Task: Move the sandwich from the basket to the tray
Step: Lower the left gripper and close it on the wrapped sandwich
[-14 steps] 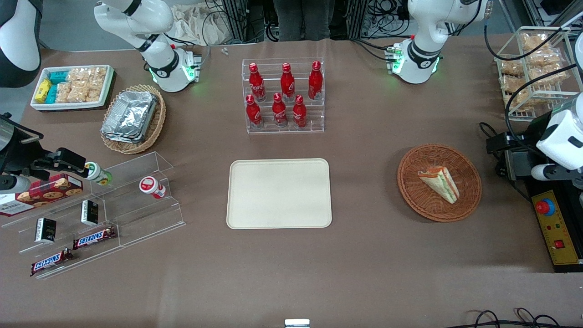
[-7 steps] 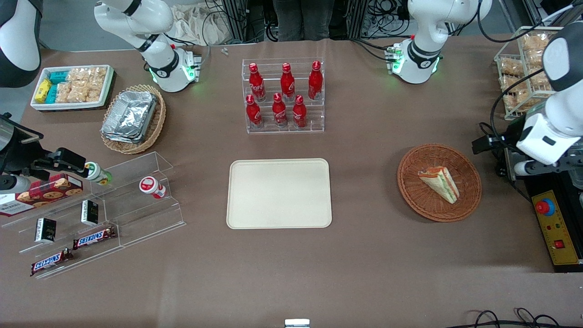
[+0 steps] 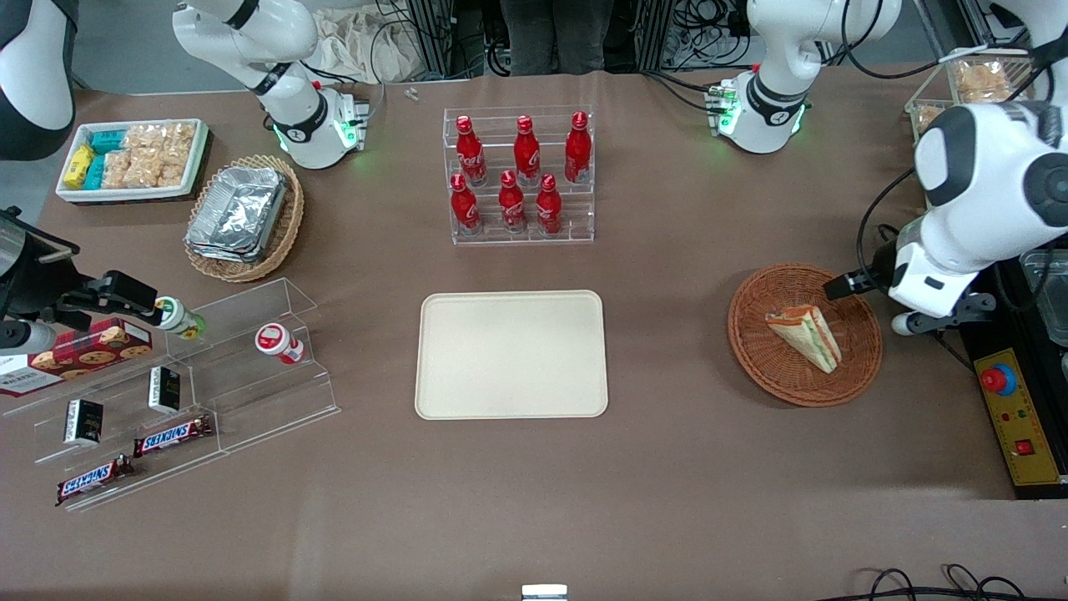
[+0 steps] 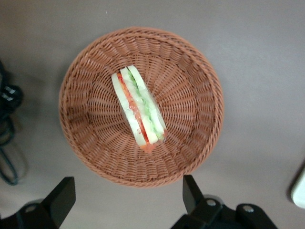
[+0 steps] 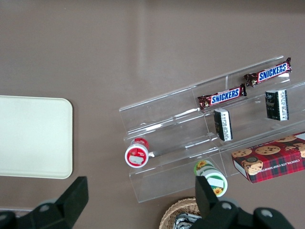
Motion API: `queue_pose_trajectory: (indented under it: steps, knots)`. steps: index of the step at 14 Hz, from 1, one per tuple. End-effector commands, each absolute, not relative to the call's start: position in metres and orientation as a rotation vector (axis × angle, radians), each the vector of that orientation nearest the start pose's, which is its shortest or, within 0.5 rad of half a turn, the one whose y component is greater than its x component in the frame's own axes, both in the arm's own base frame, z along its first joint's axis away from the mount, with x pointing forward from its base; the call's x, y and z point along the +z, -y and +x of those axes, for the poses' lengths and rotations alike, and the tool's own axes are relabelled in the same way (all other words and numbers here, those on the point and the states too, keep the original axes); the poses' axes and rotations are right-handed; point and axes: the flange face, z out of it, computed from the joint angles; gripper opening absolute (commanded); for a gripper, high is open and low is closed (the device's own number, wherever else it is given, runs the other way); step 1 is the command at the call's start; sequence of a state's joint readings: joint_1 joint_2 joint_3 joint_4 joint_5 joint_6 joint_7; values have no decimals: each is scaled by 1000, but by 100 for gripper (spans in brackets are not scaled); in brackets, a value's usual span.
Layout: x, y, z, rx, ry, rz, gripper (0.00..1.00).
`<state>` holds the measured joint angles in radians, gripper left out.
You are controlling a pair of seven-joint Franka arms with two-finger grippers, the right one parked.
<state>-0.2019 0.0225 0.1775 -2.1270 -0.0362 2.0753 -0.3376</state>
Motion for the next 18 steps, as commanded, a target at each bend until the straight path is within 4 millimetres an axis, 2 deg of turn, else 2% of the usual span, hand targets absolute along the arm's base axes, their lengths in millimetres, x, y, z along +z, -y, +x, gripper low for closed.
queue_pose_trajectory:
  steps: [1,4,9,14,18]
  knots:
    - [359,16,530,87,674,-3064,99]
    - [323,15,537,106,802,-3012,99]
    - [273,12,544,102,881,-2977,99]
    - [260,14,544,104,918,-2962,97]
    - [255,26,544,108,1018,-2920,53]
